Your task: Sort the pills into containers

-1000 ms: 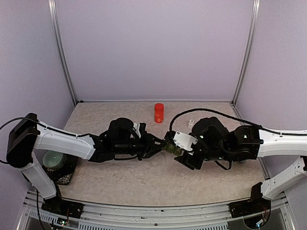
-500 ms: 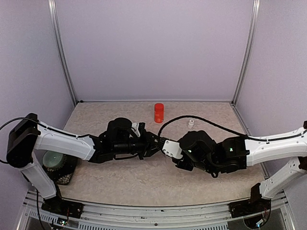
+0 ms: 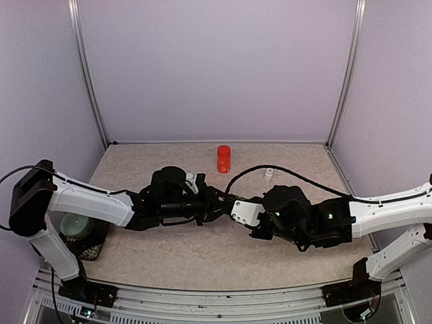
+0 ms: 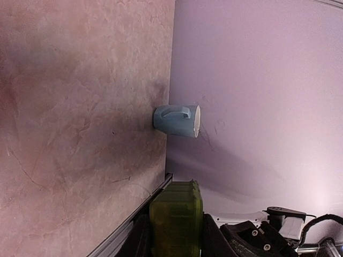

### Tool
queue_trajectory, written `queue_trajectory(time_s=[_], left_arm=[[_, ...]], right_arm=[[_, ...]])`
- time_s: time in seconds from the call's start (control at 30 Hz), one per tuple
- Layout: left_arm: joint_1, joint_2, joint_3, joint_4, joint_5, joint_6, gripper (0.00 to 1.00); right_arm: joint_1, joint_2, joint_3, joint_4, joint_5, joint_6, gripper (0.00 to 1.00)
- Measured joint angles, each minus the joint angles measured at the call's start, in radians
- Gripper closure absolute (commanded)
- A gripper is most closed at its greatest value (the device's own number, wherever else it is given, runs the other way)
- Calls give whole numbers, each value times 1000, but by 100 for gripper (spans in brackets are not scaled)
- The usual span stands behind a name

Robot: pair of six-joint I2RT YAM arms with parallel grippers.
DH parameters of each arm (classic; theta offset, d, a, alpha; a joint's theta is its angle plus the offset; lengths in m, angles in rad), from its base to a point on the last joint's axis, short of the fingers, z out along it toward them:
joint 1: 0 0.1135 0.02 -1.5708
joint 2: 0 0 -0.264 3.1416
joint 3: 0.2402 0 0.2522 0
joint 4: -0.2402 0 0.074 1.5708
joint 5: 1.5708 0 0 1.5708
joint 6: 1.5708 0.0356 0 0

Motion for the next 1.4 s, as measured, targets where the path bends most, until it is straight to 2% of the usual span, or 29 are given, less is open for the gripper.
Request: queue_trajectory(time_s=[0.6, 0.97, 1.23, 1.33, 1.4], left_arm=[[-11, 0, 0, 4, 2, -4, 86], [-13, 0, 0, 1, -18, -7, 87], [-14, 2, 0, -2, -32, -10, 87], [-14, 2, 0, -2, -34, -11, 87], [-15, 1, 0, -2, -33, -11, 89]], right_arm=[[0, 45, -4, 34, 49, -25, 76], [0, 60, -7, 48, 62, -27, 100], [0, 61, -7, 52, 62, -21, 100], [-1, 61, -7, 52, 61, -18, 93], [-2, 61, -7, 51, 61, -11, 93]])
